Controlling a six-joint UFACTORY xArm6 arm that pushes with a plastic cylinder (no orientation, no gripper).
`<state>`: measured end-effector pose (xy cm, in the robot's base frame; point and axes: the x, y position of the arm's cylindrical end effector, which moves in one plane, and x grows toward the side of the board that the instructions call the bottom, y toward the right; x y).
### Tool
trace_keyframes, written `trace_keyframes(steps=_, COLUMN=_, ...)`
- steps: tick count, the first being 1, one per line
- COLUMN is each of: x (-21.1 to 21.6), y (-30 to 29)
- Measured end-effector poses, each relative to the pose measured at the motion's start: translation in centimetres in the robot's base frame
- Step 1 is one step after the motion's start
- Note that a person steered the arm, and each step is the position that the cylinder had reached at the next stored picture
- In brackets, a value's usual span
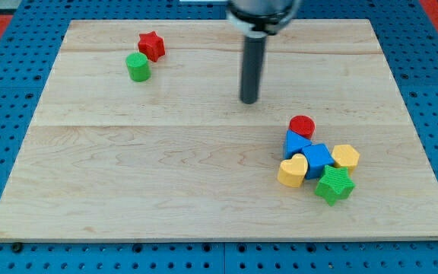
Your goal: Push green circle near to blue triangle
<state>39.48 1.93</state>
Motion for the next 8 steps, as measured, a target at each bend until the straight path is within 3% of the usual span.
trace_keyframes(steps=2, x=4.4, y=-16.7)
trace_keyframes(steps=3, x=1.1, y=-24.9)
trace_keyframes(steps=4, x=-6.0, y=-27.5)
trace_keyframes(steps=5, x=-8.7, y=-20.6)
trace_keyframes(steps=8, x=-3.9, y=-6.3)
